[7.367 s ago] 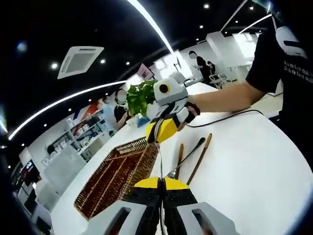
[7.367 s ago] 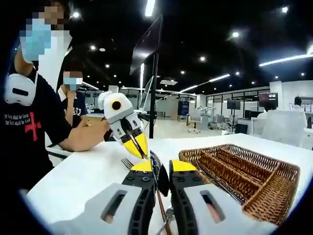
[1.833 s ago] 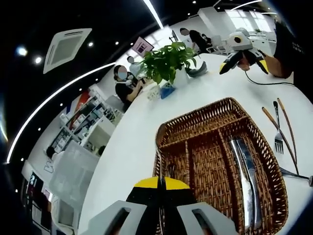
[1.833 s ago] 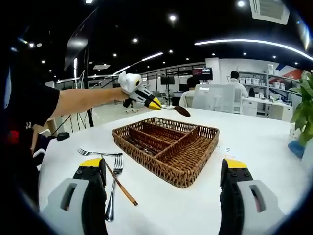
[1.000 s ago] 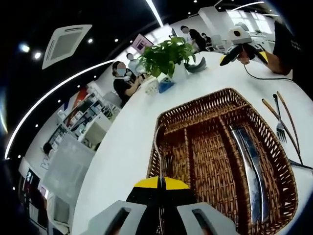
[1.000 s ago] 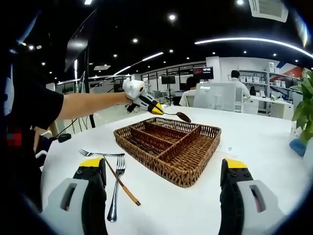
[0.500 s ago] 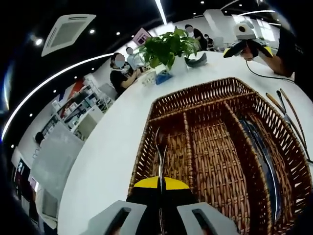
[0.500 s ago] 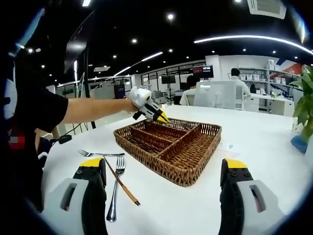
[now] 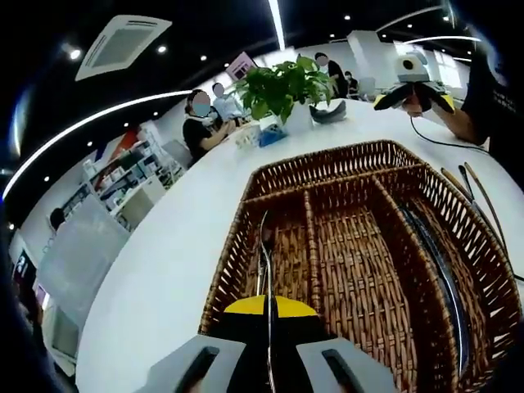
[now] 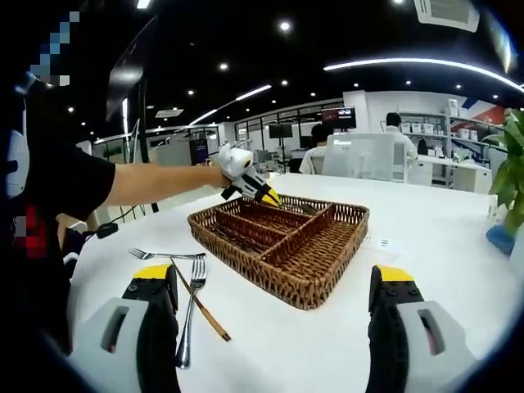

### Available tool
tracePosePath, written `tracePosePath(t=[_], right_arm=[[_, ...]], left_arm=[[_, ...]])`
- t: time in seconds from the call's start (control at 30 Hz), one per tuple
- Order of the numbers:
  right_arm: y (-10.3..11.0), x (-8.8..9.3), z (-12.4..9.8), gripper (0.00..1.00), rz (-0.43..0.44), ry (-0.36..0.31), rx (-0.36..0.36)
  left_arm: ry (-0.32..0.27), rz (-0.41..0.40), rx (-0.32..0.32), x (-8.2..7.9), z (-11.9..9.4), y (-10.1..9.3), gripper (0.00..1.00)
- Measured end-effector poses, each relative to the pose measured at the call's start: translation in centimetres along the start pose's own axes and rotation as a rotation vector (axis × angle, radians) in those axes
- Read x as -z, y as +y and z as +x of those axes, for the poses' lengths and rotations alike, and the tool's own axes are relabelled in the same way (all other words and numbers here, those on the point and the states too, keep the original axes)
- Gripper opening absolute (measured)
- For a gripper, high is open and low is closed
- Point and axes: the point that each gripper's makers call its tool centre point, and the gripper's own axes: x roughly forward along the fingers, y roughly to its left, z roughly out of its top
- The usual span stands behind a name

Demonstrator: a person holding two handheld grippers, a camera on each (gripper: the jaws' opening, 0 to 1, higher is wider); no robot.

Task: Arrange the knives, forks, and spoons in their matching storage slots by inserting each utensil handle-first until every utensil is classified and aligned in the correct compartment

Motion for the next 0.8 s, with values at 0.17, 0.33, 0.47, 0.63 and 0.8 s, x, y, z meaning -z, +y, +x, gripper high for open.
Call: tracePosePath(t=[0.17,0.33,0.47,0.63,0.8], right_arm=[[0.0,-0.3,-0.1,1.00,0.026,-0.021,-0.003],[-0.1,-0.1,0.0,0.99,0.026,-0.018,0.002],[0.1,0.0,0.2,0.99,0.020,-0.011,-0.002],[-0.2,0.1,0.1,0.99,0.023,-0.012,-0.002],[-0.3,-0.1,0.1,0.99,0.036,-0.022,-0.010]], left_arm=[[0.141,0.053,0.044,2.5,0.8,-0.1,0.00],[0.124,0.064,0.054,1.7,1.0,-0.8,0.00],[0.132,0.080,0.047,1.7,1.1,-0.6,0.01],[0.131,0.083,-0.001,1.6,0.9,0.2,0.11],[0.047,0.000,-0.056,0.0,-0.5,1.3,0.21]])
